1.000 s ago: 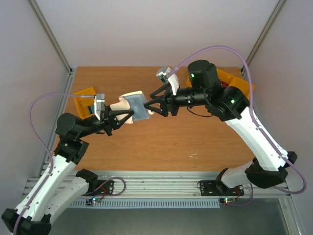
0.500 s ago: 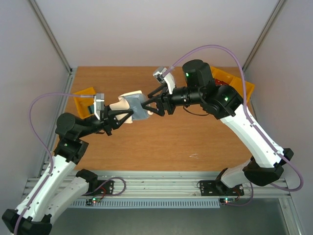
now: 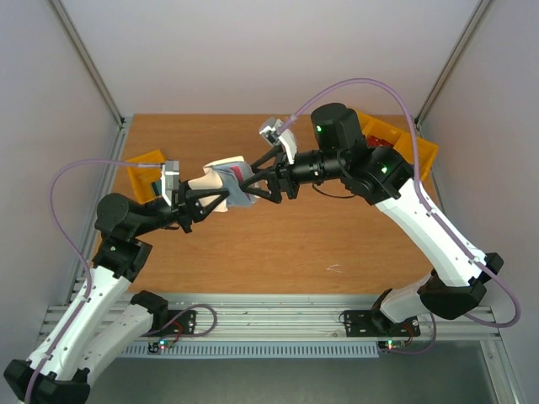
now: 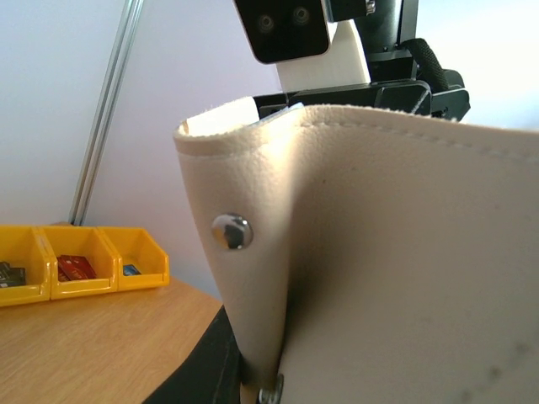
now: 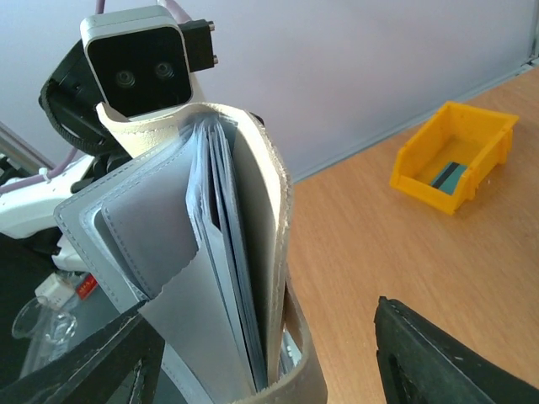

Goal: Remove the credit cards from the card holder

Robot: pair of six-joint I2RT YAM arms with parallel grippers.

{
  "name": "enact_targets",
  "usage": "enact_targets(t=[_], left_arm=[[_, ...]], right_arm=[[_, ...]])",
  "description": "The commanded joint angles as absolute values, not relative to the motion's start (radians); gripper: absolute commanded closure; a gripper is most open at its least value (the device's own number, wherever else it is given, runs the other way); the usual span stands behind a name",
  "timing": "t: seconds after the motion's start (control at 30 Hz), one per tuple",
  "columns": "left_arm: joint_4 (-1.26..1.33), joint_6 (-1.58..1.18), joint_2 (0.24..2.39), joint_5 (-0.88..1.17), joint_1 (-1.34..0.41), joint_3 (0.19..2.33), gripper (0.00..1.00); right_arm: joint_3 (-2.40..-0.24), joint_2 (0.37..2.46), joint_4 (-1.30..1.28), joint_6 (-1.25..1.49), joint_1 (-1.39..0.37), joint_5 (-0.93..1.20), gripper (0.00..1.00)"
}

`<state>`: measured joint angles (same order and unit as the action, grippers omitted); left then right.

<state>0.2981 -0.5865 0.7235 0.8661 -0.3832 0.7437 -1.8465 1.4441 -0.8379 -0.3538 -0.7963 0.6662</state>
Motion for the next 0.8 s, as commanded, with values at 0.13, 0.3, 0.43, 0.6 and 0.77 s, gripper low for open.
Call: enact_targets(t=[0.13, 0.3, 0.43, 0.6, 0.77], left_arm=[[0.340, -0.552, 0.722, 0.888, -0.391, 0.743, 1.00], [0.347, -0.549, 0.713, 0.887, -0.391, 0.736, 1.00], [0.333, -0.551, 0.704, 0.868, -0.390, 0.731, 1.00], [0.283, -0.537, 0.720, 0.723, -0.390, 0.726, 0.73], [0.162, -0.437, 0.693, 0.565, -0.378, 0.698, 0.27]], right_arm=[[-1.828, 1.490, -0.781, -0.349, -0.827, 0.656, 0.50], [-1.842, 1.509, -0.780, -0.333, -0.828, 0.668, 0.70], [-1.816, 1.491, -0.768, -0.320, -0.828, 0.717, 0.93], [-1.796, 1.468, -0.769, -0.295, -0.828, 0.693, 0.99], [-1.799, 1.468, -0.820, -0.229, -0.828, 0.545, 0.99]])
